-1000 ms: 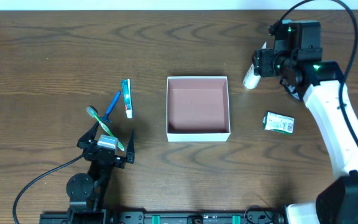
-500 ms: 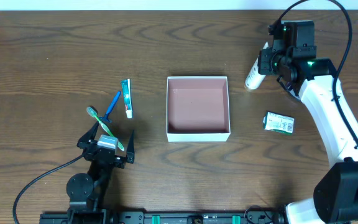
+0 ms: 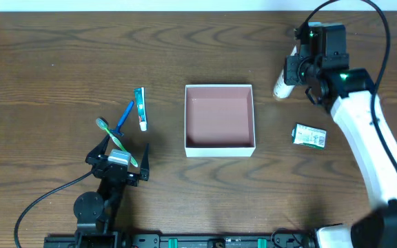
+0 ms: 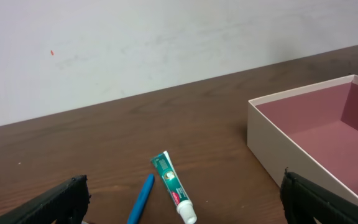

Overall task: Pack container
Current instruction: 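Reach the right gripper to the white Pantene bottle and grasp it, then carry the Pantene bottle into the box's back-right corner and release, then move the right gripper to the blue soap pump bottle and grasp it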

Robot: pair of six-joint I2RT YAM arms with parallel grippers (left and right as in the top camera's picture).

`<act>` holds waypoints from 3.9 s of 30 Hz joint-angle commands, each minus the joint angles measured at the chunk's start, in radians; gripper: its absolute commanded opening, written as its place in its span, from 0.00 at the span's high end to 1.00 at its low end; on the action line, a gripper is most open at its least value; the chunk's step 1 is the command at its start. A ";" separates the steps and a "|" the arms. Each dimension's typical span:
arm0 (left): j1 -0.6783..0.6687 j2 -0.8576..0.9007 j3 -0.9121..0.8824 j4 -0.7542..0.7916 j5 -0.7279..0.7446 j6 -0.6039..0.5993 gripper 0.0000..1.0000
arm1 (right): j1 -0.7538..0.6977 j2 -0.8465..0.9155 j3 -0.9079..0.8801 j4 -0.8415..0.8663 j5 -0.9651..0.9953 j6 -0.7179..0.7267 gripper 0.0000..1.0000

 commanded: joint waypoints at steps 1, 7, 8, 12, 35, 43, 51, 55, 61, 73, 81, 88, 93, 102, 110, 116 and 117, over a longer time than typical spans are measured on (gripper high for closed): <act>0.004 -0.005 -0.019 -0.032 0.010 -0.005 0.02 | 0.058 -0.142 0.095 0.002 0.056 0.011 0.99; 0.004 -0.005 -0.019 -0.032 0.010 -0.005 0.02 | 0.143 -0.253 0.103 0.000 0.084 0.056 0.99; 0.004 -0.005 -0.019 -0.032 0.010 -0.005 0.02 | 0.157 -0.261 0.103 0.000 0.084 0.061 0.99; 0.004 -0.005 -0.019 -0.032 0.010 -0.005 0.02 | 0.211 -0.261 0.103 -0.024 0.086 0.106 0.99; 0.004 -0.005 -0.019 -0.032 0.010 -0.005 0.02 | 0.369 -0.006 0.103 -0.093 0.121 0.370 0.99; 0.004 -0.005 -0.019 -0.032 0.010 -0.005 0.02 | 0.369 0.044 0.103 -0.086 0.184 0.390 0.99; 0.004 -0.005 -0.019 -0.032 0.010 -0.005 0.02 | 0.367 0.069 0.103 -0.085 0.216 0.396 0.99; 0.004 -0.005 -0.019 -0.032 0.010 -0.005 0.02 | 0.367 0.074 0.103 -0.080 0.241 0.399 0.99; 0.004 -0.005 -0.019 -0.032 0.010 -0.005 0.02 | 0.366 0.084 0.103 -0.073 0.265 0.400 0.99; 0.004 -0.005 -0.019 -0.032 0.010 -0.005 0.02 | 0.366 0.138 0.103 -0.061 0.272 0.400 0.92; 0.004 -0.005 -0.019 -0.032 0.010 -0.005 0.02 | 0.364 0.145 0.103 -0.040 0.294 0.390 0.55; 0.004 -0.005 -0.019 -0.032 0.010 -0.005 0.02 | 0.364 0.108 0.204 -0.098 0.293 0.362 0.45; 0.004 -0.005 -0.019 -0.032 0.010 -0.005 0.02 | 0.343 0.050 0.361 -0.235 0.293 0.328 0.35; 0.004 -0.005 -0.019 -0.032 0.010 -0.005 0.02 | 0.007 -0.004 0.427 -0.455 0.134 0.270 0.22; 0.004 -0.005 -0.019 -0.032 0.010 -0.005 0.02 | -0.253 0.045 0.422 -0.540 0.083 0.252 0.19; 0.004 -0.005 -0.019 -0.032 0.010 -0.005 0.02 | -0.310 0.131 0.422 -0.545 0.077 0.238 0.18; 0.004 -0.005 -0.019 -0.032 0.010 -0.005 0.02 | -0.315 0.148 0.422 -0.544 0.076 0.233 0.18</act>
